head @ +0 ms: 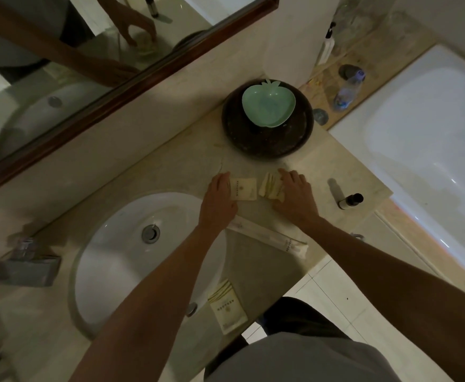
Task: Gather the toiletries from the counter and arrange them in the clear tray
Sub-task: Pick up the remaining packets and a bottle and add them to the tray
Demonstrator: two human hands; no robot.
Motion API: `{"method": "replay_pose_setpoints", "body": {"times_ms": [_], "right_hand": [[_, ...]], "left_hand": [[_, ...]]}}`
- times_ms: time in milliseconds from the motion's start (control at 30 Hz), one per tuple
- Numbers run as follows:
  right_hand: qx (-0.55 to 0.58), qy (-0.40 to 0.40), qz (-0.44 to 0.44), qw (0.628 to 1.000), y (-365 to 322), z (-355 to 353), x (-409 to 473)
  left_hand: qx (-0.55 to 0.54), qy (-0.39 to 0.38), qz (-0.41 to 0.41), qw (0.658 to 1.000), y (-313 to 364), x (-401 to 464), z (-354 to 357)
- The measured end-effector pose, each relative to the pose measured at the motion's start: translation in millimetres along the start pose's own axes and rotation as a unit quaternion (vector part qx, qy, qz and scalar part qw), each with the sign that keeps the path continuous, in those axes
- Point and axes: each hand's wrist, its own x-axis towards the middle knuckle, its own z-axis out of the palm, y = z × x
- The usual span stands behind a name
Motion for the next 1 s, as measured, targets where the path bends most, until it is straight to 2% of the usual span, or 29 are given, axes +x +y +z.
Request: {"method": "replay_pose_setpoints", "body": {"times_ms": [100, 200, 233, 300, 367, 433, 567, 667, 767, 867, 1000], "right_hand": [[0.017, -0.046, -0.084, 0.995, -33, -1, 20], [-0.002, -0.13, -0.102, 0.986, -54, 3, 33], [-0.009, -0.124, -0.095, 0.988, -52, 3, 32], [-0.024, -0.06, -0.085, 0.994, -39, -5, 21], [-0.092, 0.037, -0.093, 0.991, -19, -16, 2], [-0.213, 0.064, -0.083, 0.971, 7, -29, -14], [-0.373, -0.063, 0.019, 0.926, 45, -63, -28], [-0.407, -0.125, 0.094, 0.9, 57, -79, -31], [-0.412, -0.16, 0.109, 0.891, 58, -82, -38], [-0.368, -0.125, 0.048, 0.92, 38, -73, -45], [-0.261, -0.118, -0.06, 0.956, -35, -38, -61]], "left_hand": [[-0.063, 0.01, -0.052, 0.997, -8, -3, -4], [-0.021, 0.043, -0.037, 0.998, -17, -1, -8], [0.014, 0.047, -0.005, 0.999, -18, 2, -9], [0.089, 0.014, 0.074, 0.993, -14, 14, -13], [0.178, -0.068, 0.144, 0.971, -2, 30, -14], [0.262, -0.155, 0.183, 0.935, 14, 44, -14], [0.388, -0.197, 0.206, 0.877, 34, 52, -8], [0.43, -0.209, 0.203, 0.854, 35, 41, 1], [0.428, -0.215, 0.193, 0.856, 36, 25, 4], [0.393, -0.201, 0.173, 0.881, 24, 4, -3], [0.359, -0.162, 0.17, 0.903, -17, -47, -38]]}}
